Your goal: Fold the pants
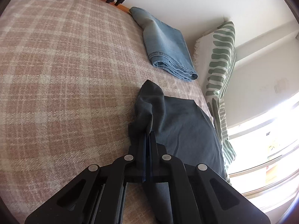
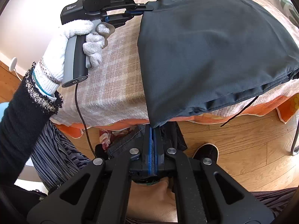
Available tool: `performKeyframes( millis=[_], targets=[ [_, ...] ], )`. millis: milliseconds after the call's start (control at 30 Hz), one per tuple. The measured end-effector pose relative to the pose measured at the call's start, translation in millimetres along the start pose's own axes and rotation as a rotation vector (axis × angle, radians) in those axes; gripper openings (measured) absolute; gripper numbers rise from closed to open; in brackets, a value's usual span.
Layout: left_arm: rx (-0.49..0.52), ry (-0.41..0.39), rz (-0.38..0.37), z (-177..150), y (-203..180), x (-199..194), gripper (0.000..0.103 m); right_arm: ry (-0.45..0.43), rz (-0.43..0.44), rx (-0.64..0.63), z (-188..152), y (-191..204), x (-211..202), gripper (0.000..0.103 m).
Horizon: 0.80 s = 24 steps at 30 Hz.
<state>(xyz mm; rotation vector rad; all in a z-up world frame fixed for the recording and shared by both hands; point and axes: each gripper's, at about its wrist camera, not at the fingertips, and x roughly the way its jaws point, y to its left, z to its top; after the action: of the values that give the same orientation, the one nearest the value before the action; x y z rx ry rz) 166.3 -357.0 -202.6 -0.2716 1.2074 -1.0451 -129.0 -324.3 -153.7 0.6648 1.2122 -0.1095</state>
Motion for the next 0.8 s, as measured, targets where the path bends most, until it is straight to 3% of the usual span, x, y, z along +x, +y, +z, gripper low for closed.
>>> performKeyframes(
  millis=[100, 233, 300, 367, 400, 433, 467, 500, 533, 633, 733, 800],
  targets=[
    [0.026, -0.013, 0.077, 2, 3, -13, 0.007, 0.069, 0.060, 0.041, 5, -10, -5, 0.003],
    [0.024, -0.024, 0.089, 1, 2, -33, 0.010, 0.065, 0.047, -0.023, 5, -11, -33, 0.003],
    [0.046, -0.014, 0.099, -3, -4, -39, 0.025, 0.029, 0.057, -0.022, 11, -17, -52, 0.003],
    [0.055, 0.001, 0.094, -9, -9, -44, 0.033, -0.022, 0.058, -0.017, 22, -25, -73, 0.005],
    [0.062, 0.010, 0.091, -12, -12, -45, 0.042, -0.051, 0.047, -0.016, 29, -29, -83, 0.014],
    [0.065, 0.016, 0.097, -15, -15, -47, 0.048, -0.086, 0.029, -0.017, 37, -34, -93, 0.033],
    [0.062, 0.019, 0.096, -18, -18, -48, 0.051, -0.119, 0.002, -0.018, 46, -37, -101, 0.043],
    [0.063, 0.027, 0.079, -22, -21, -49, 0.051, -0.157, -0.027, -0.016, 56, -43, -110, 0.059],
    [0.066, 0.042, 0.062, -26, -23, -49, 0.051, -0.194, -0.047, -0.012, 66, -51, -118, 0.067],
    [0.067, 0.078, 0.039, -37, -30, -46, 0.051, -0.221, -0.058, -0.008, 103, -84, -129, 0.084],
    [0.043, 0.114, 0.024, -46, -30, -39, 0.051, -0.206, -0.088, 0.021, 136, -118, -123, 0.086],
    [0.025, 0.129, 0.022, -49, -28, -34, 0.051, -0.150, -0.062, 0.024, 156, -138, -108, 0.086]
  ],
)
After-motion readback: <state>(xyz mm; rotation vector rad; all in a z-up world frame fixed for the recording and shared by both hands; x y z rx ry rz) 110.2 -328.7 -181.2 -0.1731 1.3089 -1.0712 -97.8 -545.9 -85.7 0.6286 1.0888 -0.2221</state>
